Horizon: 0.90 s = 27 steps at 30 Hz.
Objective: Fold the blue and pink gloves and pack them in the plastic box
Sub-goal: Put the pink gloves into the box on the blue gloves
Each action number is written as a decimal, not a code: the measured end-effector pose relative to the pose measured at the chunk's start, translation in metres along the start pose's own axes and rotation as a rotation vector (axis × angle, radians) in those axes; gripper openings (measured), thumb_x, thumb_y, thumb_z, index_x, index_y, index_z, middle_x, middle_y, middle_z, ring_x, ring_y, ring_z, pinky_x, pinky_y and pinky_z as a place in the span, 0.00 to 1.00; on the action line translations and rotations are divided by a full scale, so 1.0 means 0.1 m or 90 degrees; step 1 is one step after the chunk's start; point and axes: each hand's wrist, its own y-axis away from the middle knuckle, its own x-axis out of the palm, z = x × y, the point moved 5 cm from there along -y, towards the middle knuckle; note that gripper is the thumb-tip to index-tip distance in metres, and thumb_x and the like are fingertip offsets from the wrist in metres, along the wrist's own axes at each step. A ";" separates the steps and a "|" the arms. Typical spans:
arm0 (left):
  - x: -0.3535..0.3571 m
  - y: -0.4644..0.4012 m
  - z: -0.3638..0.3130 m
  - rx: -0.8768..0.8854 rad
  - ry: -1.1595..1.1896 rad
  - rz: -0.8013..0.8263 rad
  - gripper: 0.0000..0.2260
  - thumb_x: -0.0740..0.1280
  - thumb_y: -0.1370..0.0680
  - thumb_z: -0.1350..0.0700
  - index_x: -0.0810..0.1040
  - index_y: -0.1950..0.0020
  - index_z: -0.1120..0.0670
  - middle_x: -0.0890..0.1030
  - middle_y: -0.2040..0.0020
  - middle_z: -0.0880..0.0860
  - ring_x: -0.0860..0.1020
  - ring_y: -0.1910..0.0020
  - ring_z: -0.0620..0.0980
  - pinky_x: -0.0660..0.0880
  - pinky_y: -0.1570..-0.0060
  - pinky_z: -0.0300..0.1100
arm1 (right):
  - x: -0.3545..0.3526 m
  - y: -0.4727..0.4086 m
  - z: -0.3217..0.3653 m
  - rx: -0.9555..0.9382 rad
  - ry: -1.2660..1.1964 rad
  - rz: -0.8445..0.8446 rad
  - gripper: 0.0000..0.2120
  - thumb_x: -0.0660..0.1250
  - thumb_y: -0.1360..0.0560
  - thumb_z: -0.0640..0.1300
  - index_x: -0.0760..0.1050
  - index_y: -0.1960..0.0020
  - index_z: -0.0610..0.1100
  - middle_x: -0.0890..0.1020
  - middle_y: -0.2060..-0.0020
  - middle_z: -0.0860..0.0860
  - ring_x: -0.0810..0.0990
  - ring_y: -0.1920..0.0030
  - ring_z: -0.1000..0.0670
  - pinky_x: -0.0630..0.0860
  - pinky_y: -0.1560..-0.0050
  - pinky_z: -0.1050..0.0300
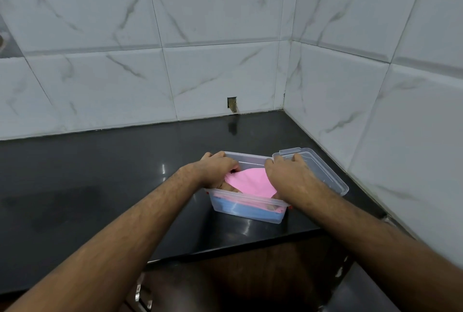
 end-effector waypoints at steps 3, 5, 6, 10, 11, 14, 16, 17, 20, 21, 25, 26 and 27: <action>0.02 0.04 0.01 0.009 0.048 -0.025 0.24 0.67 0.23 0.33 0.73 0.33 0.46 0.76 0.37 0.46 0.67 0.37 0.48 0.62 0.34 0.53 | 0.01 0.01 -0.01 -0.026 -0.056 0.017 0.38 0.76 0.28 0.55 0.63 0.26 0.44 0.72 0.30 0.42 0.74 0.31 0.42 0.65 0.28 0.41; 0.02 0.07 0.01 -0.002 0.049 -0.045 0.28 0.62 0.23 0.29 0.73 0.32 0.46 0.74 0.37 0.47 0.66 0.36 0.48 0.64 0.35 0.53 | 0.02 0.01 -0.03 -0.034 -0.093 0.043 0.37 0.77 0.28 0.54 0.63 0.26 0.45 0.70 0.29 0.42 0.73 0.30 0.41 0.63 0.27 0.39; 0.02 0.08 0.00 -0.013 0.044 -0.057 0.27 0.60 0.22 0.30 0.73 0.31 0.46 0.73 0.36 0.48 0.66 0.36 0.48 0.65 0.34 0.53 | 0.02 0.00 -0.04 -0.032 -0.109 0.057 0.38 0.77 0.28 0.55 0.63 0.25 0.46 0.69 0.29 0.42 0.72 0.30 0.41 0.62 0.26 0.39; 0.01 0.10 0.00 -0.037 -0.007 -0.092 0.21 0.55 0.15 0.39 0.77 0.31 0.49 0.70 0.37 0.49 0.66 0.36 0.48 0.64 0.32 0.53 | 0.01 -0.01 -0.06 -0.027 -0.124 0.096 0.39 0.76 0.28 0.55 0.63 0.24 0.48 0.67 0.26 0.43 0.69 0.27 0.41 0.58 0.24 0.36; 0.01 0.10 -0.01 -0.039 -0.020 -0.095 0.20 0.55 0.15 0.41 0.78 0.32 0.49 0.70 0.37 0.49 0.65 0.37 0.48 0.63 0.32 0.54 | 0.01 -0.01 -0.05 -0.028 -0.119 0.098 0.39 0.76 0.28 0.56 0.63 0.23 0.48 0.67 0.25 0.43 0.68 0.26 0.41 0.58 0.24 0.36; 0.01 0.08 -0.02 -0.048 -0.032 -0.098 0.18 0.56 0.15 0.43 0.79 0.34 0.49 0.69 0.38 0.49 0.65 0.38 0.48 0.62 0.32 0.54 | 0.02 -0.02 -0.03 -0.025 -0.109 0.098 0.38 0.76 0.27 0.55 0.63 0.23 0.48 0.67 0.25 0.43 0.68 0.26 0.41 0.59 0.25 0.36; -0.01 0.08 -0.02 -0.055 -0.029 -0.109 0.16 0.57 0.15 0.43 0.79 0.35 0.49 0.70 0.38 0.49 0.66 0.37 0.48 0.63 0.33 0.53 | 0.03 -0.01 -0.03 -0.021 -0.120 0.099 0.38 0.76 0.27 0.55 0.62 0.23 0.48 0.66 0.24 0.43 0.67 0.25 0.40 0.57 0.24 0.35; -0.01 0.07 -0.02 -0.058 -0.027 -0.116 0.15 0.58 0.15 0.44 0.78 0.37 0.49 0.71 0.39 0.49 0.67 0.37 0.49 0.64 0.33 0.53 | 0.03 -0.01 -0.04 -0.019 -0.127 0.099 0.39 0.76 0.27 0.55 0.62 0.22 0.49 0.65 0.24 0.43 0.67 0.25 0.40 0.56 0.24 0.34; -0.02 0.07 -0.04 -0.068 -0.014 -0.121 0.13 0.58 0.15 0.45 0.77 0.39 0.50 0.71 0.39 0.50 0.68 0.37 0.49 0.65 0.34 0.54 | 0.04 -0.01 -0.06 -0.013 -0.142 0.097 0.41 0.76 0.28 0.56 0.61 0.22 0.50 0.64 0.24 0.43 0.66 0.25 0.41 0.55 0.24 0.34; -0.03 0.07 -0.04 -0.071 -0.006 -0.122 0.14 0.57 0.15 0.46 0.77 0.39 0.51 0.71 0.39 0.50 0.67 0.38 0.49 0.65 0.34 0.55 | 0.04 -0.01 -0.06 -0.011 -0.143 0.093 0.41 0.76 0.28 0.57 0.61 0.22 0.49 0.65 0.24 0.44 0.66 0.25 0.42 0.56 0.24 0.34; -0.04 0.11 -0.04 -0.074 0.035 -0.150 0.11 0.56 0.15 0.49 0.75 0.45 0.52 0.67 0.45 0.48 0.65 0.43 0.48 0.67 0.38 0.55 | 0.06 -0.01 -0.08 0.000 -0.120 0.078 0.41 0.76 0.28 0.57 0.61 0.22 0.47 0.66 0.25 0.43 0.67 0.25 0.42 0.61 0.25 0.35; -0.04 0.11 -0.04 -0.074 0.041 -0.155 0.09 0.56 0.15 0.50 0.73 0.48 0.52 0.66 0.46 0.48 0.65 0.44 0.48 0.67 0.39 0.54 | 0.07 0.00 -0.08 0.000 -0.120 0.081 0.41 0.76 0.28 0.57 0.61 0.23 0.46 0.66 0.25 0.43 0.67 0.25 0.42 0.61 0.25 0.36; -0.04 0.12 -0.04 -0.076 0.045 -0.157 0.08 0.56 0.15 0.50 0.72 0.49 0.51 0.66 0.46 0.48 0.65 0.44 0.48 0.67 0.39 0.53 | 0.07 -0.01 -0.07 -0.001 -0.122 0.084 0.41 0.76 0.28 0.57 0.61 0.23 0.46 0.66 0.25 0.43 0.67 0.26 0.42 0.61 0.25 0.36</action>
